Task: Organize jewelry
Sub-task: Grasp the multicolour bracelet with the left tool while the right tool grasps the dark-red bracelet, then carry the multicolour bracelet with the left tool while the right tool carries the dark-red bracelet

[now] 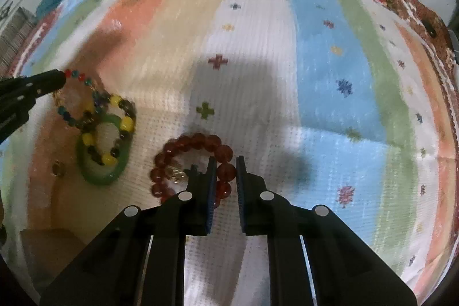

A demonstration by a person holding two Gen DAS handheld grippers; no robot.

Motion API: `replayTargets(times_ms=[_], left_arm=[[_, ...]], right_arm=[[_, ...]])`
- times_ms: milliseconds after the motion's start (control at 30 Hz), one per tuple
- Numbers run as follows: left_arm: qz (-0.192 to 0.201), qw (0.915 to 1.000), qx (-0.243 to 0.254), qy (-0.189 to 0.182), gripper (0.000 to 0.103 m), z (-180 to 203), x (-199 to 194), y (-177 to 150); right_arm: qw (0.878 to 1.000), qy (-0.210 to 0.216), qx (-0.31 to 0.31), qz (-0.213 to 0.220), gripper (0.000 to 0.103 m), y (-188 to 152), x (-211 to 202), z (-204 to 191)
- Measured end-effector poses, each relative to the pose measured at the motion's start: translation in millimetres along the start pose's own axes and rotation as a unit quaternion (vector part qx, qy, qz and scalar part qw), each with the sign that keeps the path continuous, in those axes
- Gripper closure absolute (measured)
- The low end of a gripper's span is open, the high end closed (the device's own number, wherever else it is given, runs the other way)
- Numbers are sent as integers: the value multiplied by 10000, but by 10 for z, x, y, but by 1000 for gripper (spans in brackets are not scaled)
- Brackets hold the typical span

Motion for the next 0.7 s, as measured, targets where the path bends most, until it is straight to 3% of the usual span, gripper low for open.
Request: replayTargets(times_ms=[100,700], left_arm=[[37,9998,106,-192,94,86,-99,8],[359,9980,275,-432,94,334,-506,-44]], right_arm=[[9998,150,62,85,89,-3,-130,7],[9968,534,346,487,89,-82,-629,-5]])
Point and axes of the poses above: each gripper's, at about its wrist camera, not at the fingertips, and x roughly the way its jaws point, z to its right, y to its top, the point moved 3 cm from there along x, roughly the way its jaws point, and after that the axes turned 11 degrees about -y, right-handed, at the moved point
